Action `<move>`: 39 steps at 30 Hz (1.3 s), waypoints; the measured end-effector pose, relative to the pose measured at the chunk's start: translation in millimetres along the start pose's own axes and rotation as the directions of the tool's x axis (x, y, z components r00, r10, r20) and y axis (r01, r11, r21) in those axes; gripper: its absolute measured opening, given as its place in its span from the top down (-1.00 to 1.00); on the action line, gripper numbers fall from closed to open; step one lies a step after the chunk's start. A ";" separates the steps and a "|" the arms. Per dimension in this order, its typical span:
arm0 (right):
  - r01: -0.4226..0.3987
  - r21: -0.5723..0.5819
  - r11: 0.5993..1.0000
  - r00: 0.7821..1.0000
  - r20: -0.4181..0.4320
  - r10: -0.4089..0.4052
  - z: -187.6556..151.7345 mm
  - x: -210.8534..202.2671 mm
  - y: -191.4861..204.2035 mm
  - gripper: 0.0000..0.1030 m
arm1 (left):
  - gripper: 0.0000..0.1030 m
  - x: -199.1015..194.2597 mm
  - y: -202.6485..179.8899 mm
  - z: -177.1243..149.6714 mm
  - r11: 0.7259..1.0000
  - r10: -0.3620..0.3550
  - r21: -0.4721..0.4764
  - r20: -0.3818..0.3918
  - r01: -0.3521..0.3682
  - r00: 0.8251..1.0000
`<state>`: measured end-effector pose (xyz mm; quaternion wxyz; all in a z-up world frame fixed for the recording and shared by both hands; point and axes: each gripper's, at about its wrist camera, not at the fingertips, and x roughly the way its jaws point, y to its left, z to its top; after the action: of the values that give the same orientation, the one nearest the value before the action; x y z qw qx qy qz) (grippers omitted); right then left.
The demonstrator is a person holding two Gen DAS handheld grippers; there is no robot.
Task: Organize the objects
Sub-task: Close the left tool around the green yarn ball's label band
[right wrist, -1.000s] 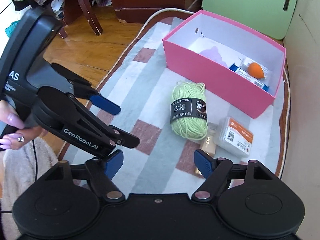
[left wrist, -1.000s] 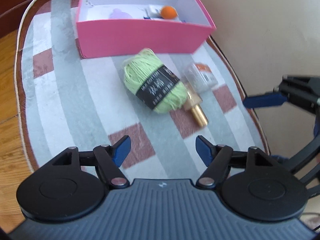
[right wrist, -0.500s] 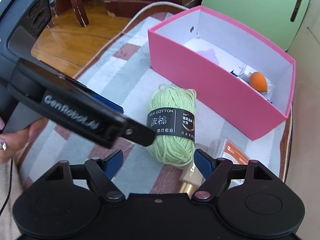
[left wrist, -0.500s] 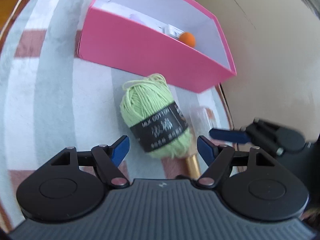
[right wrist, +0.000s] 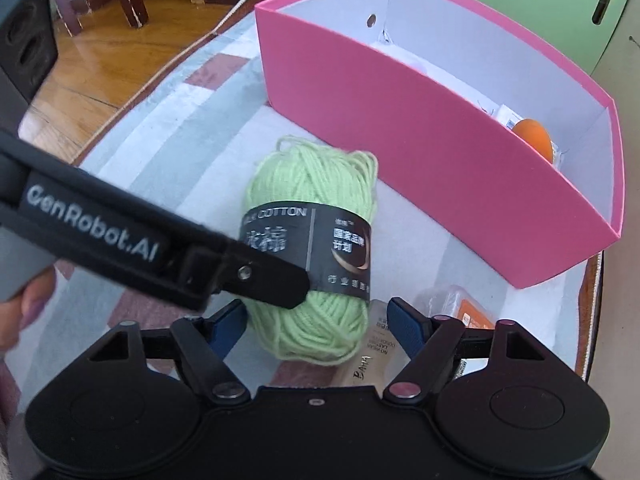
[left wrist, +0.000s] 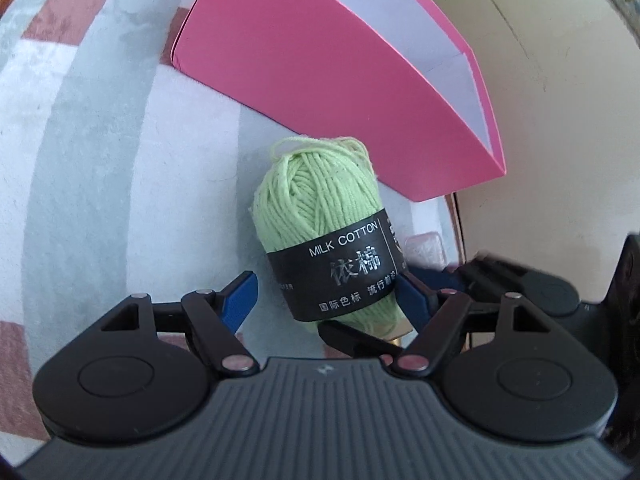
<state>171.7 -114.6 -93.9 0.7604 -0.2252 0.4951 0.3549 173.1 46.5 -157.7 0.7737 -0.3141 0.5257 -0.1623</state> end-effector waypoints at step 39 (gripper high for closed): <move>-0.237 0.328 0.915 0.971 0.037 0.238 -40.9 1.1 29.8 0.31 | 0.30 -48.1 -1.5 -21.8 0.992 0.089 0.093 -0.059 -0.083 0.994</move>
<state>125.0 -123.3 -111.3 0.7377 -0.0337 0.5726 0.3562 134.3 66.4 -127.9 0.7764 -0.2505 0.5551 -0.1621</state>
